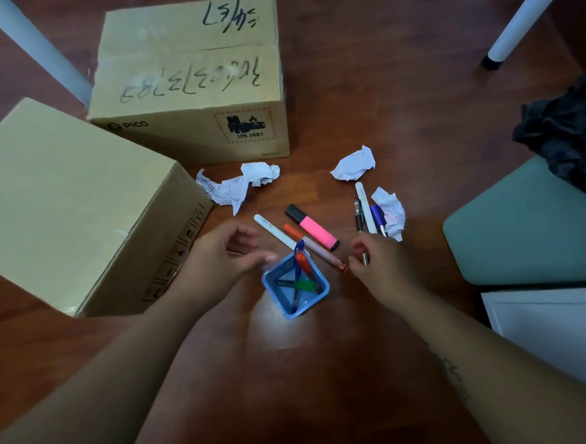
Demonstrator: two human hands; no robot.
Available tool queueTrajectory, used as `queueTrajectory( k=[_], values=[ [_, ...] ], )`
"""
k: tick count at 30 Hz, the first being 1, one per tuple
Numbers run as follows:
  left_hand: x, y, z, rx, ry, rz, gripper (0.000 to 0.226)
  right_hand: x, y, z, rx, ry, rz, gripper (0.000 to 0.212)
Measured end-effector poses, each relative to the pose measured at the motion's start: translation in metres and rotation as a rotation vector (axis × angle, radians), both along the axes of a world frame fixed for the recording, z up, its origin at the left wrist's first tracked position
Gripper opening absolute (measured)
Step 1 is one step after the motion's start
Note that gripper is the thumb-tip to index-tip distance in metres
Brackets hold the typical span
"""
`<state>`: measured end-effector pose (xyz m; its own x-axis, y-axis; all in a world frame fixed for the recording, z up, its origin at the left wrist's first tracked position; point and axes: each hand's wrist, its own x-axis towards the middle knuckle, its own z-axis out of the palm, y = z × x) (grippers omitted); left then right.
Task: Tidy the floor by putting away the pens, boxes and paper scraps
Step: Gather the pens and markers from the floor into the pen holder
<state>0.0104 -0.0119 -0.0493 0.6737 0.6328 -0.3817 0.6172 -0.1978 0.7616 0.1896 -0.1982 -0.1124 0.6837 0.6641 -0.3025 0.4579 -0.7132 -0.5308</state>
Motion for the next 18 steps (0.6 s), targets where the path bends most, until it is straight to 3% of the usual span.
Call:
queueTrajectory(
  k=[4,8,13,18],
  values=[
    [0.008,0.022,-0.036,0.3,0.112,-0.123,0.007,0.0,0.013,-0.005,0.019,-0.015,0.078,0.021],
    [0.023,0.033,-0.072,0.492,0.222,-0.461,0.026,-0.004,0.025,-0.014,0.022,-0.063,0.191,0.01],
    [0.038,0.037,-0.091,0.654,0.224,-0.633,0.04,-0.01,0.03,-0.031,-0.084,-0.106,0.208,0.009],
    [0.036,0.036,-0.104,0.831,0.208,-0.724,0.027,-0.013,0.035,-0.035,-0.158,-0.066,0.208,0.022]
  ],
)
